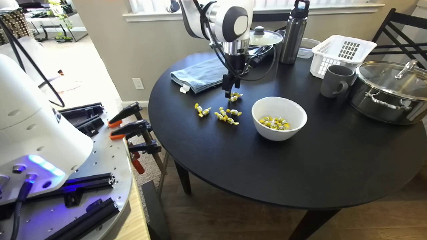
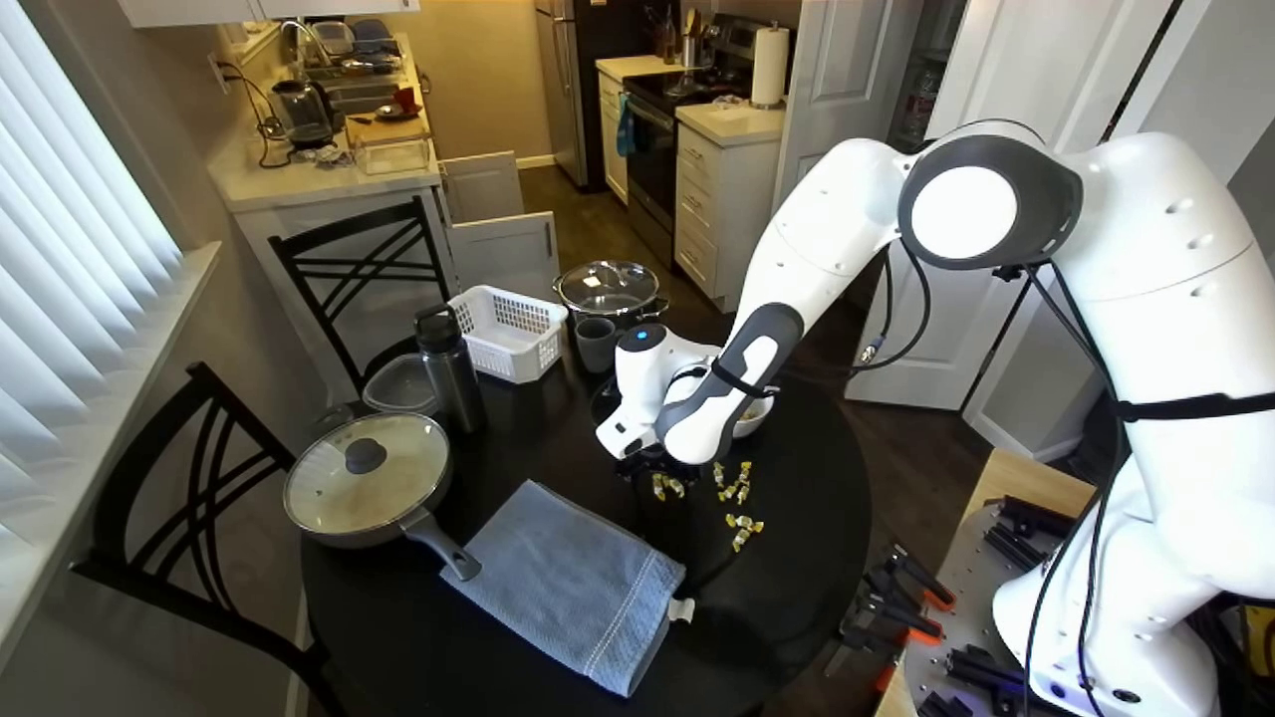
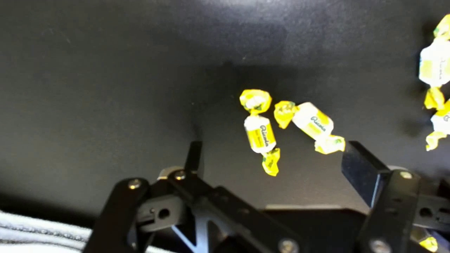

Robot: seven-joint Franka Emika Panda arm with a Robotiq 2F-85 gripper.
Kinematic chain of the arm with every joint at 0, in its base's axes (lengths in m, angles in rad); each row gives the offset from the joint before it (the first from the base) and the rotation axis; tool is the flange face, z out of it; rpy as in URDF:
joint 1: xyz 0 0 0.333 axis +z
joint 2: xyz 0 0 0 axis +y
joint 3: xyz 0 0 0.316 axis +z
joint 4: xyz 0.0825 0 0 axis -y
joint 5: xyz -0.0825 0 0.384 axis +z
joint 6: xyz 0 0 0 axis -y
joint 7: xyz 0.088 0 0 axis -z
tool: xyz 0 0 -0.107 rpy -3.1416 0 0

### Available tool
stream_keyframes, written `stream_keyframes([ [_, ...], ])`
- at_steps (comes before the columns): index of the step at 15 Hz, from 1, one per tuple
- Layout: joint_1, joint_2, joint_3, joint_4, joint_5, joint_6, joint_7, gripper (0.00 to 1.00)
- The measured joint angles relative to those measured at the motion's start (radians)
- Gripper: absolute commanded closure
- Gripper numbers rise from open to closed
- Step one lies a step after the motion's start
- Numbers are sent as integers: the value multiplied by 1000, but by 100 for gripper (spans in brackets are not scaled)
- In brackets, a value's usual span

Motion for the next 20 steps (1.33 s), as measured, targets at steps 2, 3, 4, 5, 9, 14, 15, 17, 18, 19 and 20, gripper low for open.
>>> stream_keyframes([
  [2,1,-15,-14,-14,-8,0,-18,0],
  [3,1,-23,-23,-22,-13,0,-23,0],
  [4,1,-31,-32,-30,-18,0,-27,0],
  [5,1,-37,-41,-37,-22,1,-28,0],
  [9,1,-51,-57,-64,-32,8,-28,0],
  [14,1,-52,-57,-81,-32,38,-28,0],
  [15,1,-52,-57,-83,-32,52,-28,0],
  [17,1,-52,-55,-89,-31,73,-28,0],
  [18,1,-51,-54,-92,-31,84,-28,25],
  [19,1,-51,-52,-96,-31,92,-28,27],
  [20,0,-50,-49,-99,-30,98,-28,33],
])
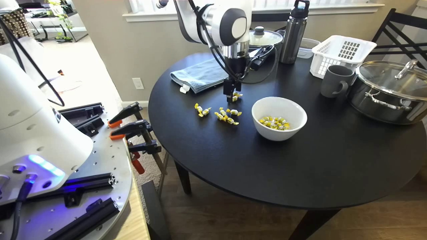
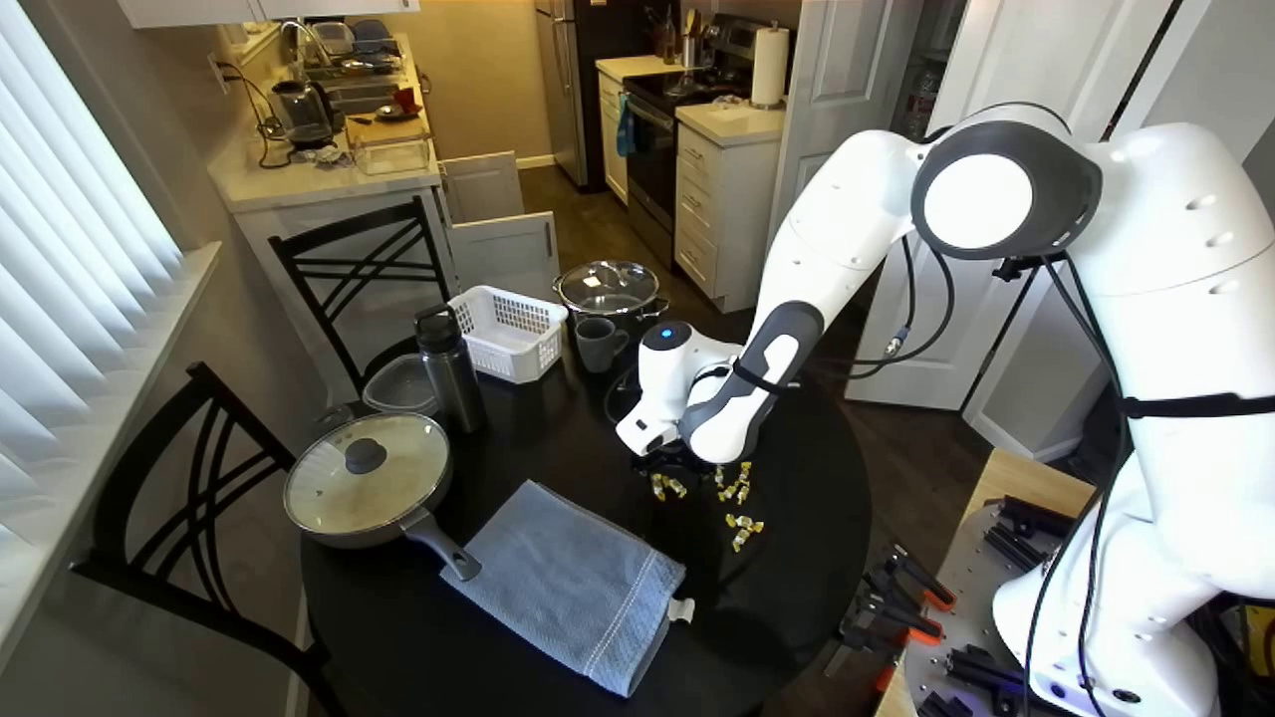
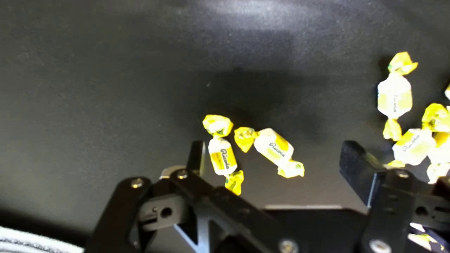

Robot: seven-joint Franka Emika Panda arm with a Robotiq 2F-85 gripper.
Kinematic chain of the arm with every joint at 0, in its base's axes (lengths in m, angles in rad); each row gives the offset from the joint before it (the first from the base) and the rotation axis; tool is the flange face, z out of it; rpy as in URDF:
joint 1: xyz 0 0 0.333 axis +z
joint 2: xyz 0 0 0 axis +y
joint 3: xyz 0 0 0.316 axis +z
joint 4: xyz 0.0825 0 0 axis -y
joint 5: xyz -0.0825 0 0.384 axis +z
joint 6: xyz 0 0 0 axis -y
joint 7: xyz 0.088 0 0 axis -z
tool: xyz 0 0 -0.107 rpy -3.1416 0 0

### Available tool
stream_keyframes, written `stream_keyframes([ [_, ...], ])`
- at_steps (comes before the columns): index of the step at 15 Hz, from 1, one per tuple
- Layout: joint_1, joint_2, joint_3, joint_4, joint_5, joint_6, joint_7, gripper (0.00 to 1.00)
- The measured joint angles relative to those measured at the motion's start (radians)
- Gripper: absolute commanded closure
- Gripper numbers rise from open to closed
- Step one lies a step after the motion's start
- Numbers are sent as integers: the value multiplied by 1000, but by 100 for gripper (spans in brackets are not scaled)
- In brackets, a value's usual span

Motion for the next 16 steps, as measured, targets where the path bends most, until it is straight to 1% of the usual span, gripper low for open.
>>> stream_keyframes([
  [4,-3,3,14,-12,1,17,0,61],
  [10,-7,2,17,-39,2,69,0,98],
  [11,-9,2,18,-43,2,79,0,100],
  [16,-14,-4,15,-59,2,102,4,100],
])
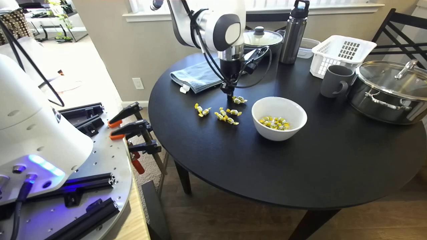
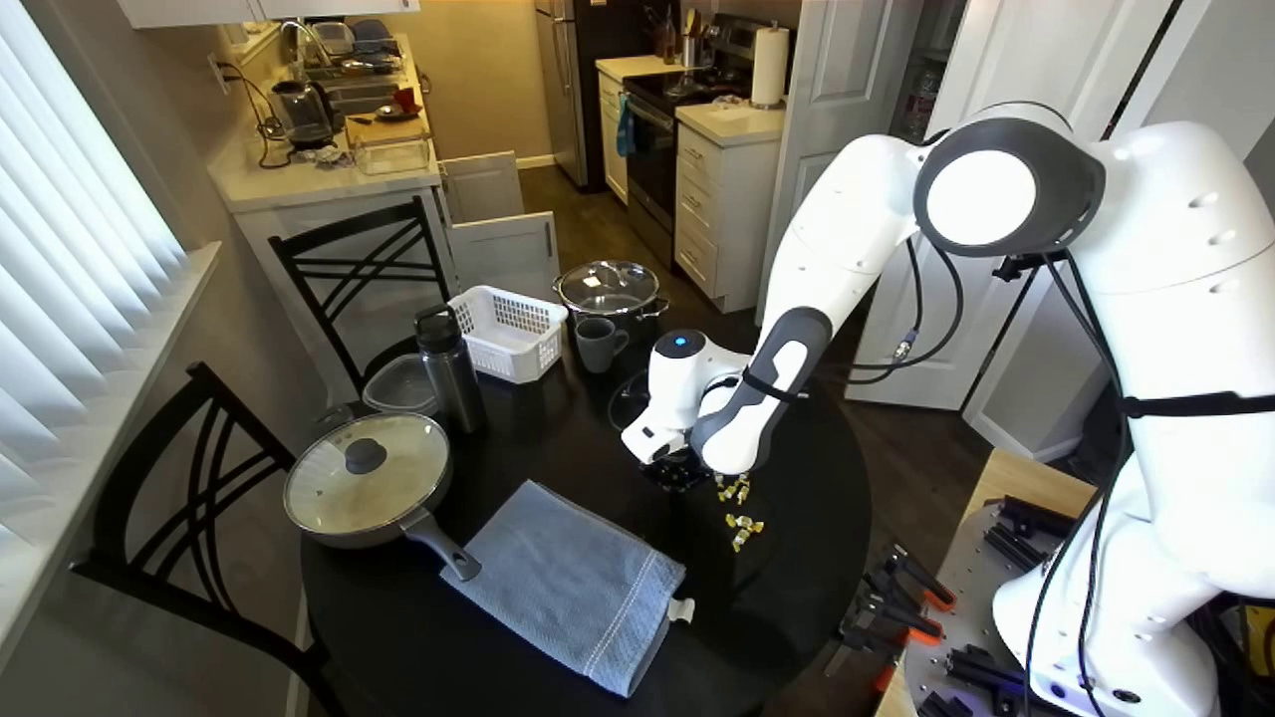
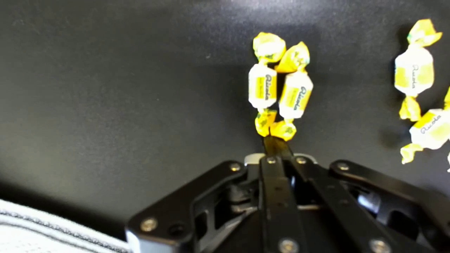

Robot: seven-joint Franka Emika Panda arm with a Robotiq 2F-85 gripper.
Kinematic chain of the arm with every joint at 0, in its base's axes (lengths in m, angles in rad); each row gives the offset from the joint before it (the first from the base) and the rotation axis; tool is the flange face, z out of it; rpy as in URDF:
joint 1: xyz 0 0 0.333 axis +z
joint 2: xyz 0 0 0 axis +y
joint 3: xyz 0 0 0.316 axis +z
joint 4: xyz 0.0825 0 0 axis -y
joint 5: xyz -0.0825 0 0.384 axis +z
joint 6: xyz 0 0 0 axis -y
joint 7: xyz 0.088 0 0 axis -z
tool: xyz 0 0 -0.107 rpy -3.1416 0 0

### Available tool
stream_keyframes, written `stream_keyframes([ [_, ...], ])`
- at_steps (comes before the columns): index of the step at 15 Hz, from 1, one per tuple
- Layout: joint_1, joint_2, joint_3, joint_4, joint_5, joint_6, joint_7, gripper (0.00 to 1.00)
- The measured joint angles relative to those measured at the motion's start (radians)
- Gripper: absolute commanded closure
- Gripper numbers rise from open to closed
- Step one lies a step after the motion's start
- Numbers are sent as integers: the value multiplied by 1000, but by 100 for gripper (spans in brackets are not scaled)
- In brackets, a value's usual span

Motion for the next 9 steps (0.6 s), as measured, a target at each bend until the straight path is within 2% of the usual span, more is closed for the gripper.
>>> stream_keyframes([
  [1,3,-1,-5,-1,0,17,9,100],
  [2,6,-6,-12,-2,0,37,17,91],
  [3,11,-14,-19,-5,0,55,24,73],
  [9,29,-77,-48,-32,-1,72,53,36],
])
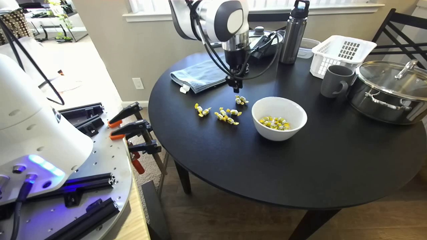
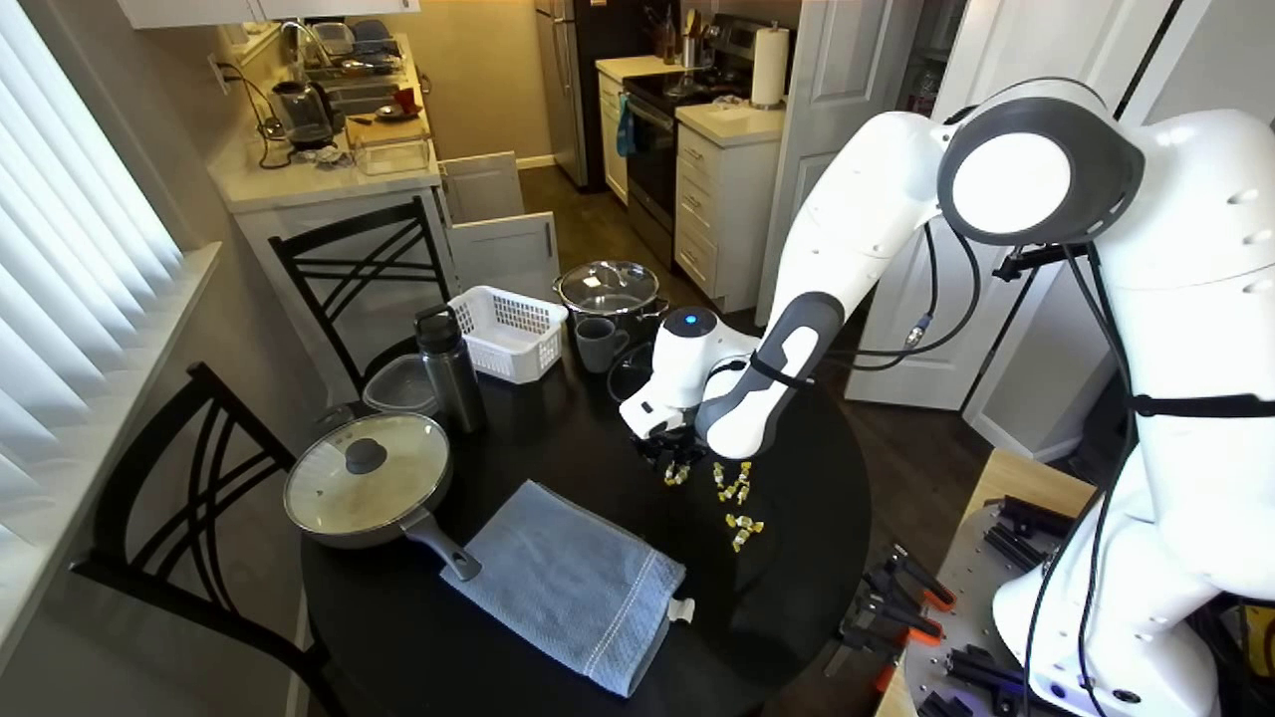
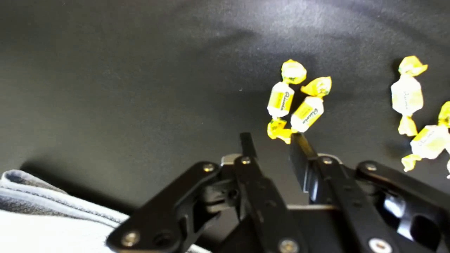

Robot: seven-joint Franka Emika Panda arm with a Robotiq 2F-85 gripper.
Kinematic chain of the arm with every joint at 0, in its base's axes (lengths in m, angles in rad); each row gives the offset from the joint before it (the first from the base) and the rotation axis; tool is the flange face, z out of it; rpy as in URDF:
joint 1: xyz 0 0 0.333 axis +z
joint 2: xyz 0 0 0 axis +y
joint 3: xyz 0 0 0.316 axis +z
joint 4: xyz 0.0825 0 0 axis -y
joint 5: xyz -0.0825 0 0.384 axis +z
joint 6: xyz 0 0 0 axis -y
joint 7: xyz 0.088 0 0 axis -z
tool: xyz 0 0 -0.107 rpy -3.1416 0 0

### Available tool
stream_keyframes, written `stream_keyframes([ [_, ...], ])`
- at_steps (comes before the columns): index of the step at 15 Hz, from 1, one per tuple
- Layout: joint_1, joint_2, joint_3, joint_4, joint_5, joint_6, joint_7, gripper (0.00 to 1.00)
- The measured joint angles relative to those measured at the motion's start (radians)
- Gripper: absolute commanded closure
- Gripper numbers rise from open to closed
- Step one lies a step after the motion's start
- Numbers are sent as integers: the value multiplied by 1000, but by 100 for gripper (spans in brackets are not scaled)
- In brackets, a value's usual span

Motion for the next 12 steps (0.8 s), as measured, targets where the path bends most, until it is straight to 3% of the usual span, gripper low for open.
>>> stream_keyframes([
  [6,13,3,-51,-10,3,8,125,1],
  [12,12,34,-64,-19,4,54,263,0],
])
